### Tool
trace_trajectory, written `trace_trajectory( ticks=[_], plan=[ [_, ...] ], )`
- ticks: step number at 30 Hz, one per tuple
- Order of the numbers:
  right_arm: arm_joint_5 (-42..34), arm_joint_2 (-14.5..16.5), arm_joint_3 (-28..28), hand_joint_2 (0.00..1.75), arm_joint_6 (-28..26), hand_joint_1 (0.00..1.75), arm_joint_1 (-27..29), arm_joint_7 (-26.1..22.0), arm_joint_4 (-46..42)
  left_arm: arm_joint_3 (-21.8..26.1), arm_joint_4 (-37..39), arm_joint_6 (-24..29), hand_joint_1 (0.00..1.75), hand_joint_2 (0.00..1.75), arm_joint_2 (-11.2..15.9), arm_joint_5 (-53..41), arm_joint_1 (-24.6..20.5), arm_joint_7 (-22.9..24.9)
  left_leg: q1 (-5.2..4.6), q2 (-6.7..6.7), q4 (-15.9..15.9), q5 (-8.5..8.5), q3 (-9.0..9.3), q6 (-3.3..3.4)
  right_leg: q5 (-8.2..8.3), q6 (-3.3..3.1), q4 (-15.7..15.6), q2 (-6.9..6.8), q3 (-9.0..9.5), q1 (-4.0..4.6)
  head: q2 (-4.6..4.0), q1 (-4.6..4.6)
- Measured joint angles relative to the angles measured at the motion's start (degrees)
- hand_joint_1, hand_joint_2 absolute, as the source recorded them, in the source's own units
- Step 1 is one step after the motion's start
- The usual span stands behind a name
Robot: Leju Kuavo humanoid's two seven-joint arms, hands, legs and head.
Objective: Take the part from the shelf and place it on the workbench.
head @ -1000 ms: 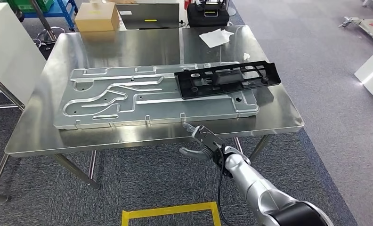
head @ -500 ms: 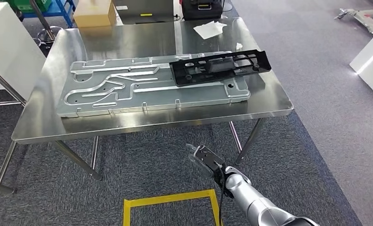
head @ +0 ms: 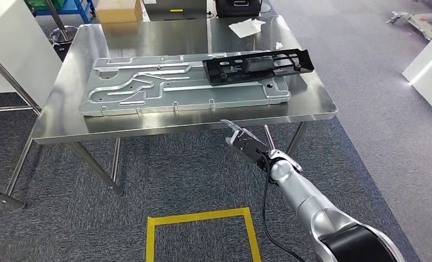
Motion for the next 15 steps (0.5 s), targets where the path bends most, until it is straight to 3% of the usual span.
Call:
trace_trajectory(
  ticks=[3, 4, 5, 6, 7, 9, 10, 11, 13, 15],
  plan=[
    [-1.46, -0.23, 0.31, 0.0, -0.56, 0.0, 1.12, -0.82, 0.48, 0.01, 0.01, -0.01, 0.0, 0.0, -0.03, -0.47, -0.06, -0.22, 0.04, 0.16, -0.04, 1.88, -2.12, 0.64, -7.67, 0.96, 9.92, 0.23, -3.22, -0.41, -0.01, -0.01],
    [-2.25, -0.28, 0.35, 0.0, -0.24, 0.0, 1.86, -0.85, 0.7, 0.01, 0.01, 0.05, 0.0, 0.0, -0.02, -0.61, -0.02, -0.31, 0.04, 0.16, -0.01, 2.43, -2.9, 0.62, -8.93, 1.16, 12.96, 0.23, -3.79, -0.53, -0.02, -0.01],
    [-3.18, -0.33, 0.36, 0.0, 0.4, 0.0, 2.71, -0.81, 0.99, 0.01, 0.01, 0.14, 0.0, 0.0, -0.02, -0.68, 0.03, -0.39, 0.04, 0.15, 0.03, 2.96, -3.65, 0.55, -8.99, 1.25, 14.29, 0.23, -3.47, -0.62, -0.02, -0.01],
    [-4.2, -0.36, 0.36, 0.0, 1.21, 0.0, 3.56, -0.78, 1.37, 0.01, 0.01, 0.26, 0.0, 0.0, -0.01, -0.73, 0.07, -0.45, 0.03, 0.12, 0.05, 3.45, -4.35, 0.45, -8.14, 1.22, 13.52, 0.23, -2.1, -0.69, -0.02, -0.01],
    [-5.27, -0.38, 0.35, 0.0, 2.07, 0.0, 4.34, -0.79, 1.79, 0.01, 0.01, 0.37, 0.0, 0.0, -0.01, -0.82, 0.09, -0.48, 0.02, 0.09, 0.06, 3.92, -4.95, 0.31, -6.88, 1.05, 10.58, 0.23, 0.4, -0.73, -0.02, -0.01],
    [-7.54, -0.46, 0.0, 0.0, 3.31, 0.0, 5.62, -0.92, 2.71, 0.01, 0.02, 0.56, 0.0, 0.0, -0.01, -1.05, 0.08, -0.49, -0.05, 0.08, 0.09, 4.75, -5.79, -0.11, -5.72, 0.43, 2.15, 0.27, 6.49, -0.52, -0.02, -0.02],
    [-8.61, -0.54, -0.37, 0.0, 3.64, 0.0, 6.27, -1.02, 3.2, 0.01, 0.04, 0.64, 0.0, 0.0, -0.01, -1.18, 0.07, -0.48, -0.08, 0.1, 0.04, 5.15, -5.98, -0.44, -5.63, 0.09, -0.93, 0.3, 8.48, -0.34, -0.02, -0.05],
    [-9.53, -0.68, -0.8, 0.0, 3.72, 0.0, 6.96, -1.04, 3.72, 0.01, 0.05, 0.73, 0.0, 0.0, -0.01, -1.33, 0.06, -0.48, -0.08, 0.12, -0.03, 5.52, -6.07, -0.78, -5.83, -0.2, -2.69, 0.32, 9.49, -0.13, -0.01, -0.08],
    [-10.91, -1.07, -1.67, 0.0, 2.84, 0.0, 8.82, -0.48, 4.92, -0.06, 0.1, 1.12, 0.0, 0.0, 0.01, -1.92, 0.08, -0.49, -0.04, 0.13, -0.3, 6.18, -6.12, -1.51, -5.26, -0.86, -3.57, 0.29, 9.46, -0.02, -0.01, -0.14],
    [-12.43, -1.53, -2.76, 0.0, 1.07, 0.0, 11.15, 0.97, 6.28, -0.26, 0.13, 1.78, 0.0, 0.0, 0.03, -2.9, 0.14, -0.6, 0.06, 0.05, 0.88, 4.59, -6.72, -1.93, -4.25, -1.72, -4.25, -0.02, 9.14, -0.21, -0.02, -0.14]
  ],
)
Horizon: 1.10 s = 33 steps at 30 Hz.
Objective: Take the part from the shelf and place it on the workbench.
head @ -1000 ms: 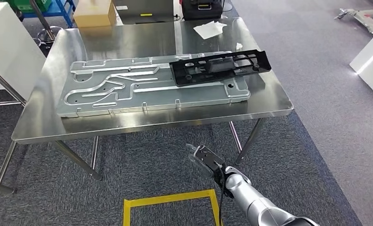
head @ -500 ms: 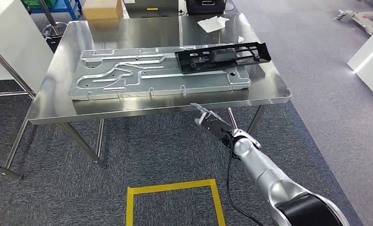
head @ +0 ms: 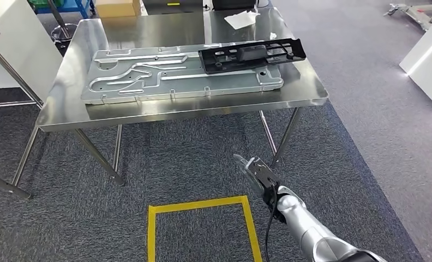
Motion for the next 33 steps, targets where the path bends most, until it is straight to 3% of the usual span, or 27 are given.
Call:
trace_trajectory(
  ticks=[3, 4, 5, 6, 8, 10, 11, 13, 15, 17, 19, 20, 21, 22, 24, 26, 28, 30, 31, 33],
  plan=[
    [-3.19, -1.11, -2.52, 0.0, -3.49, 0.0, 4.51, 3.48, 2.39, -0.62, 0.04, 1.39, 0.0, 0.0, 0.02, -1.5, 0.18, -0.16, 0.13, -0.04, 9.31, -7.83, -2.77, -0.37, 1.44, -0.83, -0.26, -0.36, -1.64, -0.01, 0.0, -0.02],
    [-4.25, -1.59, -3.51, 0.0, -4.75, 0.0, 6.24, 4.78, 3.2, -0.88, 0.06, 1.82, 0.0, 0.0, 0.02, -1.92, 0.25, -0.16, 0.15, -0.04, 12.86, -9.49, -3.51, -0.54, 1.83, -0.83, -0.22, -0.46, -2.29, 0.05, 0.0, -0.02],
    [-5.3, -2.02, -4.49, 0.0, -6.01, 0.0, 7.97, 6.1, 3.95, -1.13, 0.07, 2.16, 0.0, 0.0, 0.02, -2.24, 0.32, -0.16, 0.17, -0.03, 15.12, -9.79, -3.61, -0.7, 2.17, -0.77, -0.15, -0.57, -2.9, 0.08, 0.0, -0.02],
    [-6.51, -2.5, -5.63, 0.0, -7.61, 0.0, 9.76, 7.63, 4.7, -1.33, 0.07, 2.5, 0.0, 0.0, 0.02, -2.5, 0.37, -0.16, 0.19, -0.02, 15.48, -8.84, -2.8, -0.82, 2.52, -0.63, -0.01, -0.74, -3.51, 0.08, 0.0, -0.02],
    [-9.45, -3.56, -8.42, 0.0, -11.32, 0.0, 13.46, 11.02, 6.13, -1.64, 0.08, 3.13, 0.0, 0.0, 0.04, -3.0, 0.43, -0.25, 0.26, 0.3, 10.25, -5.81, 1.72, -0.88, 2.95, -0.29, 0.54, -1.16, -4.52, 0.03, 0.0, -0.02],
    [-12.71, -4.78, -11.78, 0.0, -14.15, 0.0, 17.65, 14.05, 7.37, -2.09, 0.08, 3.69, 0.0, 0.0, 0.07, -3.7, 0.42, -0.41, 0.08, 0.96, 2.55, -5.71, 7.04, -0.53, 2.99, 0.26, 1.42, -1.73, -5.14, 0.17, 0.0, -0.01],
    [-14.12, -5.43, -13.35, 0.0, -14.95, 0.0, 19.76, 15.33, 7.92, -2.36, 0.08, 3.88, 0.0, 0.0, 0.07, -4.1, 0.47, -0.46, -0.04, 1.13, 0.19, -6.48, 8.41, -0.08, 3.01, 0.61, 1.79, -2.08, -5.3, 0.26, 0.0, 0.0],
    [-16.45, -6.53, -16.4, 0.0, -16.7, 0.0, 23.66, 18.09, 9.02, -2.87, 0.08, 4.12, 0.0, 0.0, 0.07, -4.84, 0.82, -0.44, -0.26, 0.86, -1.19, -7.21, 8.69, 1.07, 3.28, 1.35, 2.1, -2.65, -5.37, 0.34, 0.0, 0.01],
    [-18.34, -7.29, -19.36, 0.0, -18.61, 0.0, 26.98, 21.28, 9.9, -3.27, 0.08, 4.18, 0.0, 0.0, 0.08, -5.38, 1.24, -0.2, -0.15, 0.62, -1.45, -6.75, 8.43, 2.15, 2.55, 2.08, 2.97, -2.09, -5.67, 0.08, 0.0, 0.01],
    [-19.67, -7.73, -21.81, 0.0, -19.85, 0.0, 29.65, 23.73, 10.55, -3.69, 0.08, 4.12, 0.0, 0.0, 0.12, -5.77, 1.36, 0.16, -0.08, 0.47, -1.59, -6.14, 8.03, 2.89, -1.06, 2.74, 7.61, -0.7, -7.55, -0.21, 0.0, 0.02],
    [-20.44, -7.86, -23.54, 0.0, -20.34, 0.0, 31.51, 24.78, 11.06, -4.1, 0.08, 3.86, 0.0, 0.0, 0.15, -6.31, 1.42, 0.62, -0.22, 0.32, -1.53, -5.67, 7.34, 3.14, -5.31, 3.18, 14.95, 0.04, -10.39, -0.34, 0.0, 0.01],
    [-20.65, -7.85, -24.16, 0.0, -20.31, 0.0, 32.17, 24.86, 11.21, -4.28, 0.08, 3.7, 0.0, 0.0, 0.15, -6.63, 1.51, 0.86, -0.29, 0.24, -1.49, -5.47, 7.03, 3.14, -6.26, 3.26, 17.31, 0.13, -11.05, -0.38, 0.01, 0.02],
    [-20.73, -7.81, -24.61, 0.0, -20.18, 0.0, 32.65, 24.78, 11.31, -4.48, 0.08, 3.58, 0.0, 0.0, 0.15, -6.93, 1.63, 1.07, -0.33, 0.15, -1.47, -5.3, 6.81, 3.08, -6.09, 3.22, 17.57, 0.17, -10.63, -0.41, 0.01, 0.01],
    [-20.72, -7.75, -24.97, 0.0, -19.97, 0.0, 32.99, 24.58, 11.38, -4.67, 0.08, 3.5, 0.0, 0.0, 0.15, -7.2, 1.72, 1.24, -0.36, 0.0, -1.46, -5.17, 6.71, 3.0, -4.99, 3.05, 15.59, 0.24, -9.06, -0.42, 0.01, 0.01],
    [-20.64, -7.69, -25.47, 0.0, -19.26, 0.0, 33.43, 23.63, 11.48, -5.19, 0.08, 3.35, 0.0, 0.0, 0.14, -7.74, 1.78, 1.56, -0.43, -0.39, -1.45, -4.92, 6.66, 2.71, -2.17, 2.36, 7.49, 0.97, -3.87, -0.37, 0.0, 0.01],
    [-20.37, -7.69, -25.9, 0.0, -17.99, 0.0, 33.67, 21.97, 11.53, -5.71, 0.08, 3.03, 0.0, 0.0, 0.13, -8.42, 1.72, 1.8, -0.52, -0.72, -1.39, -4.68, 6.57, 2.29, -0.86, 1.65, 1.87, 1.5, -0.63, -0.09, 0.0, 0.01],
    [-20.0, -7.69, -26.19, 0.0, -16.73, 0.0, 33.71, 20.38, 11.56, -6.17, 0.08, 2.66, 0.0, 0.0, 0.14, -8.98, 1.73, 1.8, -0.51, -0.93, -1.48, -4.47, 6.43, 1.72, -0.72, 1.18, 1.07, 1.26, -0.37, 0.19, 0.01, 0.01],
    [-19.52, -7.67, -26.34, 0.0, -15.89, 0.0, 33.65, 19.27, 11.56, -6.68, 0.08, 2.4, 0.0, 0.0, 0.18, -9.38, 1.77, 1.5, -0.5, -1.0, -0.95, -4.92, 6.19, 1.09, -0.29, 0.5, 0.48, 0.73, -0.25, -0.07, 0.0, 0.01],
    [-19.29, -7.65, -26.38, 0.0, -15.61, 0.0, 33.64, 18.89, 11.56, -6.89, 0.08, 2.29, 0.0, 0.0, 0.21, -9.52, 1.78, 1.29, -0.51, -0.96, 0.51, -6.01, 5.58, 0.84, -0.05, 0.1, 0.14, 0.41, -0.22, -0.21, 0.0, 0.01],
    [-19.08, -7.62, -26.38, 0.0, -15.37, 0.0, 33.68, 18.45, 11.6, -7.11, 0.08, 2.11, 0.0, 0.0, 0.27, -9.64, 1.79, 0.88, -0.42, -0.77, 6.6, -9.8, 2.92, 0.49, 0.16, -0.39, -0.11, -0.28, -0.35, -0.21, 0.0, 0.01]
  ],
)
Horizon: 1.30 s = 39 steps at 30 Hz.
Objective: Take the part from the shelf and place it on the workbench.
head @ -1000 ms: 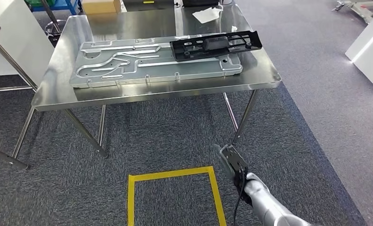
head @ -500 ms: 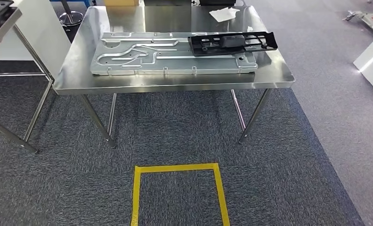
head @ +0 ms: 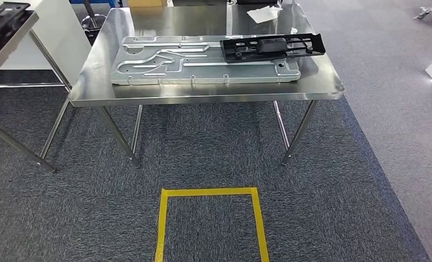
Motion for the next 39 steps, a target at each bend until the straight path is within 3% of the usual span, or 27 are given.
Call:
trace_trajectory(
  ticks=[2, 3, 4, 6, 8, 12, 14, 16, 17, 18, 19, 20, 21, 23, 25, 27, 28, 30, 32, 33, 34, 35, 36, 38, 39],
  plan=[
    [0.03, 0.0, -0.01, 0.0, 0.02, 0.0, 0.06, -0.09, 0.12, -0.09, 0.0, -0.13, 0.0, 0.0, 0.03, -0.05, 0.07, -0.31, 0.12, 0.08, 6.69, -2.87, -2.9, -0.29, 0.03, -0.14, 0.18, -0.58, -0.3, 0.17, 0.0, 0.0],
    [0.13, 0.0, -0.01, 0.0, -0.04, 0.0, 0.07, 0.02, 0.2, -0.16, 0.0, -0.17, 0.0, 0.0, 0.04, -0.1, 0.14, -0.43, 0.17, 0.12, 7.71, -2.73, -3.23, -0.39, 0.03, -0.14, 0.37, -0.82, -0.44, 0.23, 0.0, 0.0],
    [0.26, 0.01, -0.02, 0.0, -0.15, 0.0, 0.06, 0.19, 0.26, -0.25, 0.0, -0.21, 0.0, 0.0, 0.05, -0.2, 0.2, -0.51, 0.2, 0.21, 6.5, -1.53, -2.49, -0.43, -0.01, -0.11, 0.61, -1.05, -0.57, 0.25, 0.0, 0.0],
    [0.56, 0.04, -0.02, 0.0, -0.42, 0.0, 0.03, 0.7, 0.32, -0.43, 0.0, -0.22, 0.0, 0.0, 0.11, -0.4, 0.2, -0.58, 0.23, 0.98, -0.68, 2.08, 1.24, -0.26, -0.22, 0.1, 1.22, -1.48, -0.73, 0.27, 0.0, 0.0],
    [0.68, 0.09, -0.02, 0.0, -0.59, 0.0, 0.01, 1.08, 0.37, -0.58, 0.0, -0.2, 0.0, 0.0, 0.16, -0.52, 0.05, -0.56, 0.02, 1.87, -6.13, 3.74, 3.72, 0.28, -0.45, 0.53, 1.8, -1.93, -0.95, 0.5, 0.0, 0.0],
    [0.79, 0.1, -0.04, 0.0, -0.78, 0.0, -0.07, 1.75, 0.42, -0.88, 0.0, -0.03, 0.0, 0.0, 0.16, -0.65, 0.12, -0.3, -0.02, 1.29, -7.47, 4.38, 3.68, 1.77, -0.79, 1.7, 2.56, -2.17, -1.38, 0.57, 0.01, 0.01],
    [0.79, 0.1, -0.05, 0.0, -0.83, 0.0, -0.05, 2.16, 0.43, -0.91, 0.0, 0.16, 0.0, 0.0, 0.17, -0.73, 0.16, -0.08, 0.19, 0.96, -7.75, 4.92, 3.53, 2.47, -3.42, 2.43, 6.01, -0.9, -2.86, 0.27, 0.01, 0.01],
    [0.79, 0.07, -0.07, 0.0, -0.84, 0.0, 0.04, 2.55, 0.45, -0.94, 0.0, 0.33, 0.0, 0.0, 0.19, -0.85, 0.1, 0.1, 0.21, 0.56, -7.71, 5.24, 3.09, 2.76, -7.54, 2.98, 13.26, 0.14, -6.08, -0.03, 0.0, 0.01],
    [0.79, 0.05, -0.08, 0.0, -0.8, 0.0, 0.07, 2.66, 0.48, -0.96, 0.0, 0.37, 0.0, 0.0, 0.19, -0.91, 0.11, 0.17, 0.19, 0.31, -7.67, 5.33, 2.9, 2.76, -8.78, 3.12, 16.51, 0.24, -7.51, -0.14, 0.0, 0.0],
    [0.79, 0.04, -0.09, 0.0, -0.71, 0.0, 0.11, 2.74, 0.5, -0.97, 0.0, 0.37, 0.0, 0.0, 0.19, -0.95, 0.13, 0.24, 0.19, 0.03, -7.63, 5.39, 2.78, 2.73, -8.92, 3.18, 18.11, 0.27, -8.15, -0.23, 0.0, 0.0],
    [0.81, 0.03, -0.09, 0.0, -0.58, 0.0, 0.15, 2.75, 0.52, -0.97, 0.0, 0.38, 0.0, 0.0, 0.19, -0.98, 0.15, 0.31, 0.19, -0.3, -7.59, 5.43, 2.74, 2.69, -7.94, 3.17, 17.53, 0.32, -7.75, -0.31, 0.0, 0.0],
    [0.89, 0.0, -0.09, 0.0, -0.37, 0.0, 0.18, 2.69, 0.54, -0.97, 0.0, 0.38, 0.0, 0.0, 0.19, -0.97, 0.14, 0.39, 0.2, -0.66, -7.57, 5.47, 2.77, 2.62, -6.02, 3.04, 14.6, 0.52, -6.2, -0.37, 0.0, 0.0],
    [1.02, -0.05, -0.09, 0.0, -0.16, 0.0, 0.21, 2.56, 0.55, -0.97, 0.0, 0.38, 0.0, 0.0, 0.18, -0.92, 0.11, 0.47, 0.22, -1.01, -7.57, 5.5, 2.81, 2.52, -3.93, 2.83, 10.39, 1.12, -4.08, -0.4, 0.01, 0.01],
    [1.44, -0.2, -0.09, 0.0, 0.17, 0.0, 0.21, 2.18, 0.58, -0.97, 0.0, 0.38, 0.0, 0.0, 0.17, -0.79, -0.03, 0.6, 0.1, -1.62, -7.5, 5.6, 2.62, 2.01, -1.54, 2.3, 3.4, 2.64, -0.8, -0.28, 0.01, 0.01],
    [1.78, -0.33, -0.09, 0.0, 0.27, 0.0, 0.19, 1.92, 0.62, -0.97, 0.0, 0.38, 0.0, 0.0, 0.18, -0.65, -0.13, 0.68, 0.14, -2.14, -7.58, 5.81, 2.32, 1.25, -1.45, 1.85, 1.68, 3.08, -0.23, 0.01, 0.01, 0.01],
    [1.92, -0.38, -0.09, 0.0, 0.33, 0.0, 0.11, 1.76, 0.62, -0.96, 0.0, 0.47, 0.0, 0.0, 0.2, -0.55, -0.08, 0.71, 0.3, -2.38, -7.55, 5.76, 2.12, 0.52, -1.08, 1.17, 1.21, 2.26, -0.15, -0.06, 0.01, 0.0],
    [1.99, -0.38, -0.09, 0.0, 0.35, 0.0, 0.09, 1.53, 0.62, -0.95, 0.0, 0.58, 0.0, 0.0, 0.21, -0.51, -0.07, 0.72, 0.33, -2.06, -6.72, 5.07, 1.75, 0.24, -0.88, 0.71, 0.89, 1.84, -0.06, -0.16, 0.01, 0.0],
    [2.29, -0.39, -0.09, 0.0, 0.39, 0.0, 0.12, 0.77, 0.63, -0.93, 0.0, 0.89, 0.0, 0.0, 0.26, -0.45, -0.05, 0.78, 0.41, -0.91, -1.53, 1.74, -0.43, -0.11, -0.65, 0.02, 0.47, 0.9, 0.0, -0.23, 0.01, 0.0],
    [3.2, -0.38, -0.01, 0.87, 0.21, 0.0, 0.14, 0.3, 0.67, -0.89, 0.0, 1.21, 0.0, 0.0, 0.3, -0.36, 0.0, 0.84, 0.43, -0.31, 5.95, -1.82, -3.67, -0.41, -0.69, -0.24, 0.55, 0.05, -0.14, -0.01, 0.0, 0.0],
    [3.96, -0.37, 0.16, 1.31, -0.06, 0.0, 0.1, 0.42, 0.69, -0.86, 0.0, 1.38, 0.0, 0.0, 0.32, -0.28, 0.06, 0.86, 0.43, -0.22, 8.07, -2.34, -4.5, -0.5, -0.72, -0.28, 0.64, -0.37, -0.19, 0.11, 0.0, 0.0],
    [4.74, -0.37, 0.43, 1.75, -0.39, 0.0, 0.05, 0.66, 0.71, -0.84, 0.0, 1.57, 0.0, 0.0, 0.34, -0.21, 0.12, 0.87, 0.42, -0.11, 8.07, -1.77, -4.31, -0.51, -0.77, -0.31, 0.75, -0.78, -0.21, 0.23, 0.0, 0.0],
    [5.38, -0.37, 0.74, 1.31, -0.79, 0.0, -0.01, 0.9, 0.73, -0.81, 0.0, 1.77, 0.0, 0.0, 0.39, -0.13, 0.17, 0.87, 0.39, 0.12, 5.88, -0.28, -3.06, -0.41, -0.85, -0.31, 0.89, -1.16, -0.2, 0.33, 0.0, 0.0],
    [5.72, -0.35, 1.01, 0.87, -1.18, 0.0, -0.07, 0.96, 0.73, -0.76, 0.0, 2.0, 0.0, 0.0, 0.5, -0.03, 0.18, 0.86, 0.33, 0.58, 1.97, 1.66, -0.94, -0.16, -0.94, -0.27, 1.06, -1.51, -0.18, 0.44, 0.0, 0.0],
    [5.99, -0.23, 1.31, 0.0, -2.19, 0.0, -0.18, 0.68, 0.73, -0.61, 0.0, 2.48, 0.0, 0.0, 0.73, 0.1, 0.06, 0.78, -0.03, 1.82, -5.26, 3.96, 2.68, 0.52, -1.19, 0.05, 1.48, -2.15, -0.22, 0.78, 0.01, 0.0],
    [6.19, -0.17, 1.4, 0.0, -2.77, 0.0, -0.26, 0.5, 0.73, -0.5, 0.0, 2.67, 0.0, 0.0, 0.8, 0.14, 0.01, 0.71, -0.18, 2.19, -7.14, 4.32, 3.51, 0.83, -1.26, 0.28, 1.63, -2.4, -0.26, 0.88, 0.01, 0.0]
  ],
)
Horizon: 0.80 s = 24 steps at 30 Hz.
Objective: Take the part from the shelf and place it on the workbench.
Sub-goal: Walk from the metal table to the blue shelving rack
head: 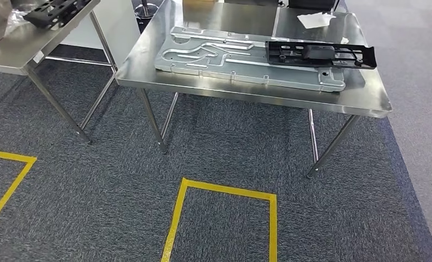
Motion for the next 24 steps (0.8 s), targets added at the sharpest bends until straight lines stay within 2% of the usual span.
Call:
trace_trajectory(
  ticks=[3, 4, 6, 7, 8, 9, 10, 11, 13, 15, 16, 19, 20, 22, 23, 24],
  plan=[
    [1.29, 0.1, 0.63, 0.0, -1.46, 0.0, -0.4, -0.04, 0.0, 0.24, 0.0, 0.11, 0.0, 0.0, 0.02, -0.21, 0.14, -0.12, 0.0, -0.44, -0.88, 0.31, 0.06, 0.78, -0.07, 0.85, 0.17, -0.36, 0.0, -0.11, 0.0, 0.0],
    [1.87, 0.13, 0.99, 0.44, -1.86, 0.0, -0.49, 0.16, 0.0, 0.27, 0.0, 0.04, 0.0, 0.0, 0.01, -0.39, 0.18, -0.13, 0.12, -0.66, -1.13, 0.58, 0.13, 1.1, -0.66, 1.21, 0.8, 0.14, -0.22, -0.22, 0.01, 0.0],
    [2.89, 0.15, 1.72, 1.31, -2.48, 0.0, -0.51, 0.77, 0.04, 0.28, 0.0, -0.09, 0.0, 0.0, 0.0, -0.72, 0.03, -0.19, 0.4, -1.11, -1.52, 1.11, 0.13, 1.63, -3.72, 1.92, 5.21, 1.75, -2.15, -0.59, 0.0, 0.0],
    [3.26, 0.15, 2.08, 1.31, -2.68, 0.0, -0.46, 1.03, 0.08, 0.28, 0.0, -0.11, 0.0, 0.0, -0.01, -0.8, -0.07, -0.23, 0.41, -1.37, -1.52, 1.21, -0.04, 1.75, -5.79, 2.18, 8.91, 2.37, -3.84, -0.8, 0.0, 0.0],
    [3.5, 0.16, 2.39, 0.87, -2.86, 0.0, -0.42, 1.25, 0.12, 0.28, 0.0, -0.12, 0.0, 0.0, -0.01, -0.85, -0.13, -0.26, 0.42, -1.65, -1.49, 1.29, -0.18, 1.78, -7.46, 2.4, 12.7, 2.63, -5.57, -1.01, -0.01, 0.0],
    [3.67, 0.18, 2.67, 0.44, -3.08, 0.0, -0.38, 1.39, 0.15, 0.28, 0.0, -0.13, 0.0, 0.0, -0.02, -0.88, -0.13, -0.28, 0.44, -1.96, -1.46, 1.33, -0.25, 1.75, -8.17, 2.6, 15.33, 2.71, -6.79, -1.24, -0.01, 0.0],
    [3.78, 0.21, 2.92, 0.0, -3.47, 0.0, -0.33, 1.48, 0.17, 0.28, 0.0, -0.14, 0.0, 0.0, -0.04, -0.91, -0.11, -0.29, 0.49, -2.22, -1.42, 1.34, -0.27, 1.7, -7.71, 2.77, 16.01, 2.73, -7.09, -1.47, -0.01, 0.0],
    [3.84, 0.23, 3.12, 0.0, -4.04, 0.0, -0.3, 1.57, 0.18, 0.28, 0.0, -0.16, 0.0, 0.0, -0.05, -0.96, -0.08, -0.29, 0.55, -2.51, -1.37, 1.33, -0.23, 1.6, -6.19, 2.91, 14.43, 2.74, -6.33, -1.7, -0.01, 0.0],
    [3.81, 0.28, 3.35, 0.0, -5.29, 0.0, -0.26, 1.72, 0.19, 0.28, 0.0, -0.2, 0.0, 0.0, -0.09, -1.12, -0.08, -0.32, 0.65, -2.98, -1.21, 1.19, -0.11, 1.18, -2.11, 3.1, 6.76, 3.01, -2.67, -2.1, -0.01, 0.01],
    [3.65, 0.4, 3.42, 0.0, -5.87, 0.0, -0.32, 1.62, 0.19, 0.28, 0.0, -0.22, 0.0, 0.0, -0.09, -1.29, -0.14, -0.36, 0.54, -3.34, -0.92, 1.0, -0.22, 0.41, -0.24, 2.81, 1.07, 3.53, -0.2, -2.08, -0.01, 0.01],
    [3.57, 0.54, 3.43, 0.0, -5.86, 0.0, -0.34, 1.45, 0.19, 0.28, 0.0, -0.22, 0.0, 0.0, -0.06, -1.33, -0.17, -0.37, 0.44, -3.39, -0.81, 0.85, -0.33, 0.36, -0.24, 2.62, 0.15, 3.72, 0.07, -2.02, -0.01, 0.01],
    [3.82, 0.99, 3.56, 0.0, -5.37, 0.0, -0.34, 1.04, 0.2, 0.28, -0.01, -0.21, 0.0, 0.0, 0.04, -1.44, -0.2, -0.36, 0.51, -3.35, -0.82, 0.77, -0.45, 0.86, -0.04, 2.11, -0.29, 3.74, 0.04, -1.92, 0.0, 0.0],
    [4.01, 1.22, 3.72, 0.0, -5.22, 0.0, -0.34, 0.98, 0.2, 0.28, -0.01, -0.2, 0.0, 0.0, 0.14, -1.49, -0.2, -0.35, 0.51, -3.35, -0.97, 0.94, -0.43, 0.79, 0.1, 2.03, -0.52, 3.68, 0.11, -1.93, 0.0, 0.0],
    [4.39, 1.58, 4.09, 0.0, -5.16, 0.0, -0.39, 0.84, 0.2, 0.26, -0.01, -0.2, 0.0, 0.0, 0.24, -1.68, -0.21, -0.31, 0.61, -3.36, -3.39, 2.13, 0.72, 1.0, 0.65, 1.98, -1.7, 3.53, 0.8, -1.97, 0.0, -0.01],
    [4.48, 1.72, 4.21, 0.0, -5.14, 0.0, -0.41, 0.8, 0.2, 0.24, -0.01, -0.21, 0.0, 0.0, 0.27, -1.81, -0.26, -0.28, 0.83, -3.4, -5.44, 3.1, 1.76, 1.19, 0.45, 2.0, -1.79, 3.48, 1.1, -1.78, -0.01, -0.02],
    [4.47, 1.71, 4.27, 0.0, -5.03, 0.0, -0.42, 0.86, 0.2, 0.21, 0.0, -0.25, 0.0, 0.0, 0.23, -1.98, -0.32, -0.24, 1.21, -3.47, -7.49, 4.15, 2.8, 1.27, -0.45, 2.05, -0.87, 3.49, 0.89, -1.63, -0.01, -0.02]
  ],
)
